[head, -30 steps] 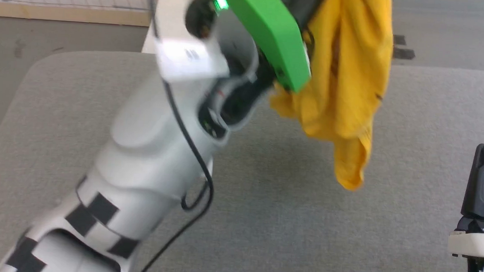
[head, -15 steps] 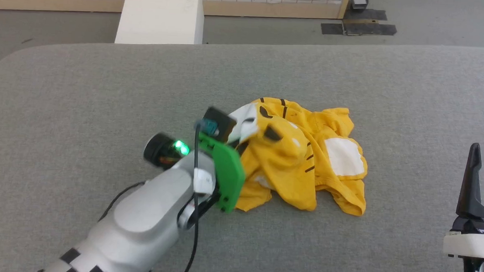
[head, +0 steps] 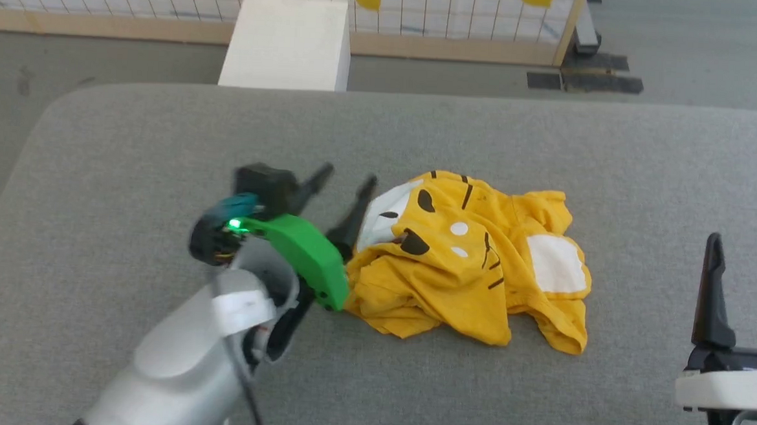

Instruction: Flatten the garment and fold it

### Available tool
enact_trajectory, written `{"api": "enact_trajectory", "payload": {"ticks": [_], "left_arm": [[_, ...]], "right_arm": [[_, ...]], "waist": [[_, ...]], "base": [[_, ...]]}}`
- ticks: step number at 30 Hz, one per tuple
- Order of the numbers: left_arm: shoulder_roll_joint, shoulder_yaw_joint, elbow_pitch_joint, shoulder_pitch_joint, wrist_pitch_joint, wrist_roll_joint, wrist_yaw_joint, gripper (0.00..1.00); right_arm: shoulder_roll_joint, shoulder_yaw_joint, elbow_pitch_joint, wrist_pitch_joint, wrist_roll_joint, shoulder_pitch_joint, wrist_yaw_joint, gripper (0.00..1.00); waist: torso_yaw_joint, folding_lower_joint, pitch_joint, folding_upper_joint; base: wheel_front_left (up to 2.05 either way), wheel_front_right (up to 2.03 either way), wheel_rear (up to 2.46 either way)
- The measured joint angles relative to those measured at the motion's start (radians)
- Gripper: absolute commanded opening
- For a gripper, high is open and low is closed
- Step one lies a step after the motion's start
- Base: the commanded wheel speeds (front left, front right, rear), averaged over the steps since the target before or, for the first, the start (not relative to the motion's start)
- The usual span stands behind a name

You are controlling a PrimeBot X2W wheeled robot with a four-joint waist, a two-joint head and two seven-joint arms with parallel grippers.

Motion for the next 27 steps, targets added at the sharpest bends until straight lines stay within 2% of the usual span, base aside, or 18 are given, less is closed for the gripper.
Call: {"api": "enact_trajectory", "payload": {"ticks": [2, 4, 8, 11, 13, 17, 19, 24, 25, 27], "left_arm": [[0.034, 0.045, -0.079, 0.036, -0.061, -0.007, 0.03, 1.0], [0.09, 0.095, -0.169, 0.088, -0.111, 0.01, 0.078, 1.0], [0.174, 0.227, -0.351, 0.238, -0.143, 0.071, 0.171, 1.0], [0.179, 0.36, -0.486, 0.375, -0.146, 0.167, 0.181, 1.0], [0.159, 0.44, -0.54, 0.473, -0.146, 0.21, 0.18, 1.0], [0.079, 0.578, -0.61, 0.66, -0.146, 0.299, 0.144, 1.0], [0.032, 0.613, -0.62, 0.718, -0.146, 0.323, 0.111, 1.0], [-0.077, 0.681, -0.617, 0.759, -0.146, 0.388, 0.009, 1.0], [-0.119, 0.701, -0.602, 0.756, -0.146, 0.43, -0.044, 1.0], [-0.14, 0.712, -0.591, 0.751, -0.146, 0.45, -0.071, 1.0]], "right_arm": [[0.0, 0.004, 0.007, 0.003, 0.0, 0.011, 0.0, 1.0], [0.0, 0.009, 0.013, 0.003, 0.002, 0.022, 0.0, 1.0], [0.0, 0.02, 0.024, 0.002, 0.004, 0.03, 0.0, 1.0], [0.0, 0.02, 0.031, 0.002, 0.004, 0.038, 0.0, 1.0], [0.0, 0.021, 0.037, 0.002, 0.004, 0.039, 0.0, 1.0], [0.0, 0.018, 0.045, 0.001, 0.005, 0.045, 0.0, 1.0], [0.0, 0.015, 0.047, 0.003, 0.009, 0.057, 0.0, 1.0], [0.0, 0.021, 0.054, 0.027, 0.037, 0.057, 0.0, 1.0], [0.0, 0.029, 0.049, 0.066, 0.041, 0.029, 0.0, 1.0], [0.0, 0.035, 0.039, 0.103, 0.053, -0.008, 0.0, 1.0]], "waist": [[0.004, 0.0, -0.016, 0.0], [0.008, 0.0, -0.031, 0.0], [0.011, 0.0, -0.045, 0.0], [0.011, 0.0, -0.04, 0.0], [0.008, 0.0, -0.039, 0.0], [0.006, 0.0001, -0.039, 0.0], [0.011, 0.0, -0.037, 0.0], [0.03, 0.0001, -0.018, 0.0], [0.042, 0.0, 0.001, 0.0], [0.05, 0.0, 0.015, 0.0]], "base": [[0.0, 0.0, 0.0], [0.0, 0.0, 0.0], [0.0, 0.0, 0.0], [0.0, 0.0, 0.0], [0.0, 0.0, 0.0], [0.0, 0.0, 0.0], [0.0, 0.0, 0.0], [0.0, 0.0, 0.0], [0.0, 0.0, 0.0], [0.0, 0.0, 0.0]]}}
